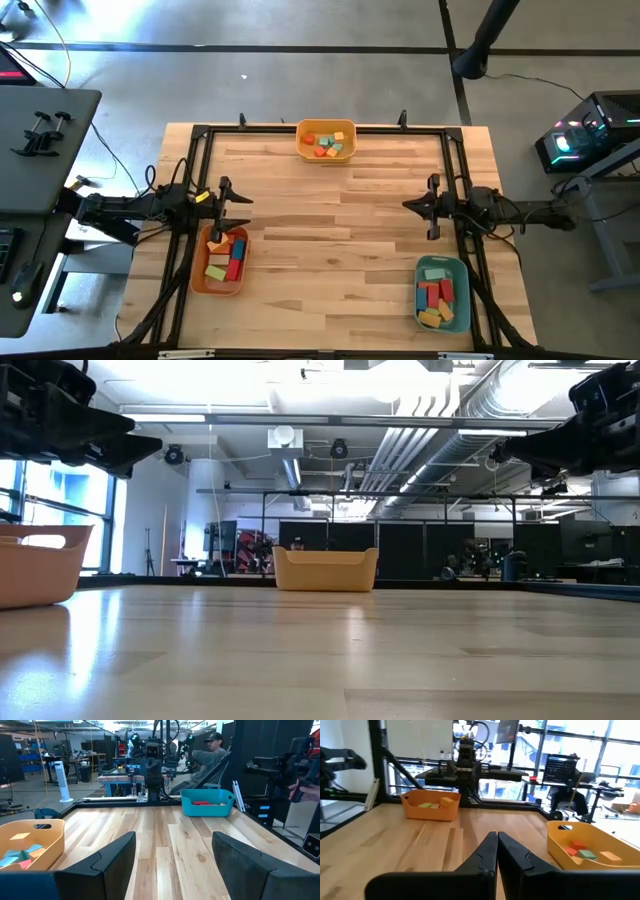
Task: Sort blocks by size
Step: Return to Home Position
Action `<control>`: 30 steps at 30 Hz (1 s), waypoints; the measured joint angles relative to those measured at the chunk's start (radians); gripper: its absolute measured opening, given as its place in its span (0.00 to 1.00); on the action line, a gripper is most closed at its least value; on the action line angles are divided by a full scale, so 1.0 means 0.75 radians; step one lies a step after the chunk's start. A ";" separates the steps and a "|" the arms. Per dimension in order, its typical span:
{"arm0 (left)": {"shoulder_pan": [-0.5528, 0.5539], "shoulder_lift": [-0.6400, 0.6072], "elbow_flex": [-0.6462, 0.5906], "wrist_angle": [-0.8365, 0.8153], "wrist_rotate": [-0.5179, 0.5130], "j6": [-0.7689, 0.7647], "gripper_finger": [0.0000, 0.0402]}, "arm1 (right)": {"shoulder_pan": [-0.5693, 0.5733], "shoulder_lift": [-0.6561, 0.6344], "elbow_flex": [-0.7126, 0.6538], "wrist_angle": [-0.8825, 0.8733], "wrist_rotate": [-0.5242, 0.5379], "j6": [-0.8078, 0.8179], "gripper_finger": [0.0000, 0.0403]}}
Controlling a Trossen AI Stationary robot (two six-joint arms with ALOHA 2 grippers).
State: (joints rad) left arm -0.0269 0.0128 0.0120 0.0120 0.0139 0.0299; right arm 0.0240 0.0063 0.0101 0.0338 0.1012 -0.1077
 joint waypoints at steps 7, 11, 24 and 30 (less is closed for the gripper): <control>0.000 0.000 0.000 0.000 0.000 0.000 0.62 | -0.035 0.003 0.000 -0.001 -0.007 0.090 0.01; 0.000 0.000 0.000 0.000 0.000 0.000 0.62 | -0.035 0.003 0.000 -0.001 -0.008 0.170 0.01; 0.000 0.000 0.000 0.000 0.000 0.000 0.62 | -0.035 0.003 -0.001 -0.002 -0.008 0.205 0.01; 0.000 0.000 0.000 0.000 0.000 0.000 0.62 | -0.035 0.003 -0.001 -0.002 -0.009 0.204 0.01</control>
